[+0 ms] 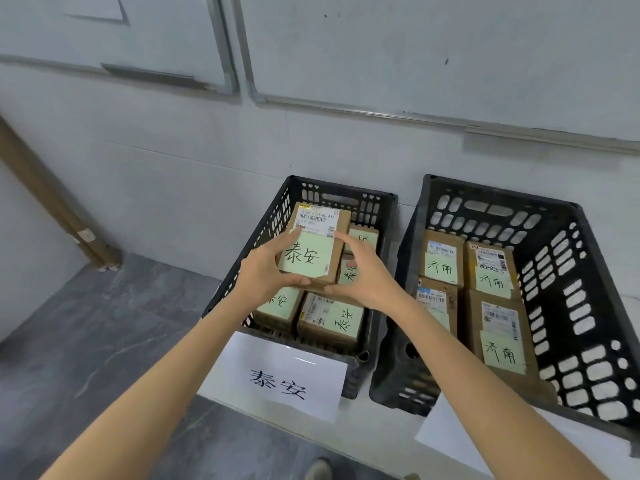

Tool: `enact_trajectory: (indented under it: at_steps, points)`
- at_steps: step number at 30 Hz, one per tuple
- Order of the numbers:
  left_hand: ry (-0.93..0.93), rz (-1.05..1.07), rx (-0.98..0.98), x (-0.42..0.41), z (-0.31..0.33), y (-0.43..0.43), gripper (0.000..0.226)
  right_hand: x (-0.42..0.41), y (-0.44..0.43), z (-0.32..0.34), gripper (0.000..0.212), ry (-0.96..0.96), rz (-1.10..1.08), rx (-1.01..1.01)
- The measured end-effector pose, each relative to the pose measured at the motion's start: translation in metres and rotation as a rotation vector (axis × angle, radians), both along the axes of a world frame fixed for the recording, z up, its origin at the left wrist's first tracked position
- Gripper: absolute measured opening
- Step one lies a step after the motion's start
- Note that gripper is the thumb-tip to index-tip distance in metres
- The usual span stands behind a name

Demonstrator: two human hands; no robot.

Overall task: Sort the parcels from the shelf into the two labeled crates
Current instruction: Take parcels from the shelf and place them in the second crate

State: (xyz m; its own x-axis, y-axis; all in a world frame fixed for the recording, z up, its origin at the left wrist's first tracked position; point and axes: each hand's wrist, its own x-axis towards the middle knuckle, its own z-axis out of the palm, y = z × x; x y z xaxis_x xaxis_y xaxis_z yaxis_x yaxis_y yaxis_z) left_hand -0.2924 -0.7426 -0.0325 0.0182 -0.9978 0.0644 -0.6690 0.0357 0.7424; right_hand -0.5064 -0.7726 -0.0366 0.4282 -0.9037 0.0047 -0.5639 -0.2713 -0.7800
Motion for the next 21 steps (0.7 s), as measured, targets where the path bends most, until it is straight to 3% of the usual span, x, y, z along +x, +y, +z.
enact_trajectory:
  at_steps: [6,11,21]
  points:
    - [-0.002,-0.066,0.098,0.026,-0.034,-0.019,0.099,0.003,-0.019,-0.011,0.101,0.060,0.039,0.125]
    - [-0.074,-0.145,0.152,0.049,-0.059,-0.028,0.101,0.001,-0.033,-0.014,0.089,0.044,-0.030,0.103]
    - [-0.264,-0.530,0.077,0.063,-0.068,-0.035,0.095,-0.007,-0.043,-0.025,0.072,0.083,-0.103,0.142]
